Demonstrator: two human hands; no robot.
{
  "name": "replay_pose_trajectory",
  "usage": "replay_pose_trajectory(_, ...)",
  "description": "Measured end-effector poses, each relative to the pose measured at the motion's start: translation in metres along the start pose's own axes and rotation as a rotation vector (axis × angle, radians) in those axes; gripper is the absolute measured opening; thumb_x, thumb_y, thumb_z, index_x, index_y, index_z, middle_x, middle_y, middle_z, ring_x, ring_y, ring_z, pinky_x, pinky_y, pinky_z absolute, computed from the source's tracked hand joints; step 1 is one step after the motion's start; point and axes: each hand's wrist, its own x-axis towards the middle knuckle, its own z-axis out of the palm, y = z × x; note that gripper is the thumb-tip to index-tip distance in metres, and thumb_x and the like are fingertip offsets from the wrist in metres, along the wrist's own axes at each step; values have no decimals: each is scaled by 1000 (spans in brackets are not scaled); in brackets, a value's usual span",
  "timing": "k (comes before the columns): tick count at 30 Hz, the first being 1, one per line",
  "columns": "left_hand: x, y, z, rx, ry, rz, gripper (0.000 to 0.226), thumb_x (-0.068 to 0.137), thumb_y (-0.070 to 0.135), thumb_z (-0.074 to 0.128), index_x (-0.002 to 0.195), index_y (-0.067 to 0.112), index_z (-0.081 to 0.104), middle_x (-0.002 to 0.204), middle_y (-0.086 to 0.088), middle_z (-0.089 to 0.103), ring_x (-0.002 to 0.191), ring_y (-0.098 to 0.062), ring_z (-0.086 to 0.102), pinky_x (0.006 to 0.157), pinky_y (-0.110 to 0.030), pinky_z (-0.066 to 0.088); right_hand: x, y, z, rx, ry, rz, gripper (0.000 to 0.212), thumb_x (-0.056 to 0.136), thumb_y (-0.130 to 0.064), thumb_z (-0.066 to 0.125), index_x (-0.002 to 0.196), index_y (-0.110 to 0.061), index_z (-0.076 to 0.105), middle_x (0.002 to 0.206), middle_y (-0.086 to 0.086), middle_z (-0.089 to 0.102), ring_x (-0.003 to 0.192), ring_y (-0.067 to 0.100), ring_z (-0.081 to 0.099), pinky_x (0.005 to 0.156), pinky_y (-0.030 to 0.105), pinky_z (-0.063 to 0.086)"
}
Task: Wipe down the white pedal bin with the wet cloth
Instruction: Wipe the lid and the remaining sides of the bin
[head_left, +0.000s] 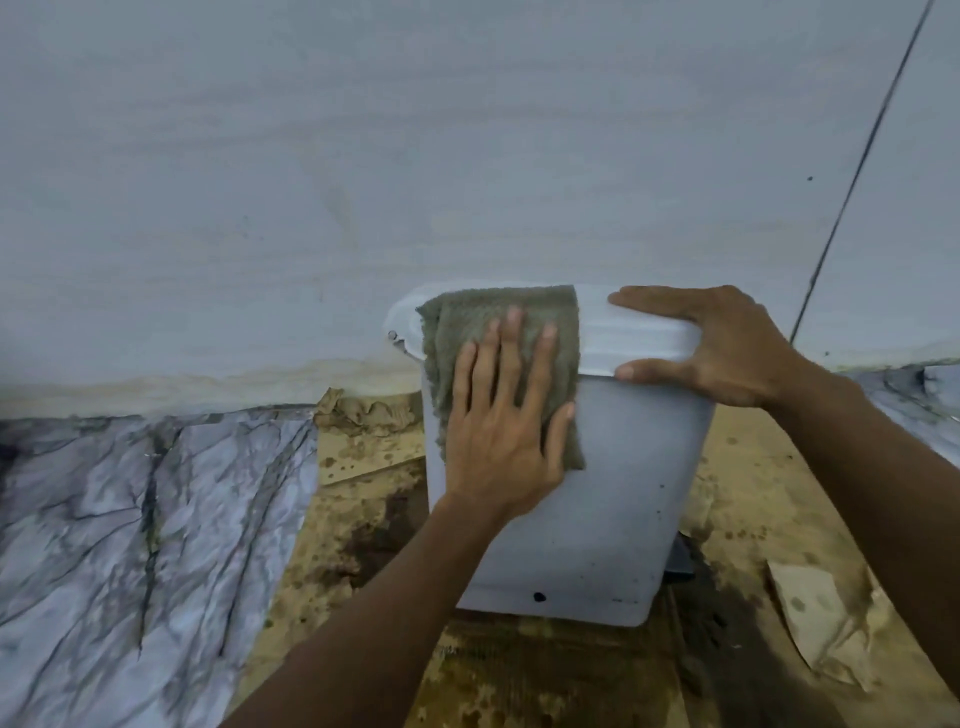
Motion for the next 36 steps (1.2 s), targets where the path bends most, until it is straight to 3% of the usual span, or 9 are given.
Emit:
replay_pose_trajectory(6,2,-7,17,37,80,-34,69,96,48,49,156,19,27,163,-16,10,152,-33,11,123,-42,6,10,5,3,46,33,-13,86,53,-85,62,131,-48,62,141,-15,60,131,13,55,108,40,44)
replay_pose_trajectory(9,-6,-9,29,-6,81,-46,68,98,44,47,156,17,23,164,-14,4,155,-31,-1,124,-47,3,11,8,3,72,46,-7,86,52,-84,64,130,-48,63,140,-16,61,129,11,56,107,37,44)
replay_pose_trajectory(13,-45,-15,45,-7,9,-53,70,99,48,40,157,17,17,167,-13,-6,154,-35,0,124,-52,4,14,8,3,100,55,4,83,51,-84,66,126,-50,65,135,-22,62,127,6,57,107,40,47)
replay_pose_trajectory(19,-42,-10,41,-89,49,-444,81,96,54,38,160,15,6,167,-16,-3,154,-33,0,122,-53,11,14,5,2,105,47,27,84,48,-86,66,124,-50,66,132,-22,64,125,6,58,106,43,47)
replay_pose_trajectory(21,-30,4,41,-89,47,-478,80,98,49,36,159,9,5,166,-18,-1,154,-35,-1,123,-54,7,15,4,3,117,56,35,84,47,-86,67,123,-49,67,131,-21,66,124,7,60,105,44,48)
replay_pose_trajectory(25,-30,45,53,-69,-65,-187,74,100,48,31,158,11,4,166,-13,-11,154,-33,-6,124,-50,-8,16,5,4,147,66,51,80,46,-83,70,119,-50,69,127,-23,67,121,5,61,104,45,49)
replay_pose_trajectory(29,-56,50,64,-54,-124,193,72,100,46,42,159,21,11,168,-5,-10,155,-27,-1,125,-46,-6,12,7,2,167,59,45,82,48,-83,70,122,-47,69,129,-20,67,120,7,62,101,44,52)
replay_pose_trajectory(33,-68,2,62,-2,-20,-51,74,98,50,32,160,21,3,167,-8,-12,155,-30,-4,124,-48,-4,11,7,2,167,57,59,85,46,-84,70,122,-46,69,130,-20,66,122,5,60,104,44,49)
replay_pose_trajectory(36,-52,15,61,-56,47,-262,74,99,45,35,158,8,11,165,-18,-2,153,-39,1,123,-57,3,14,5,4,157,62,58,86,45,-84,68,122,-45,69,130,-19,67,121,6,61,102,42,51)
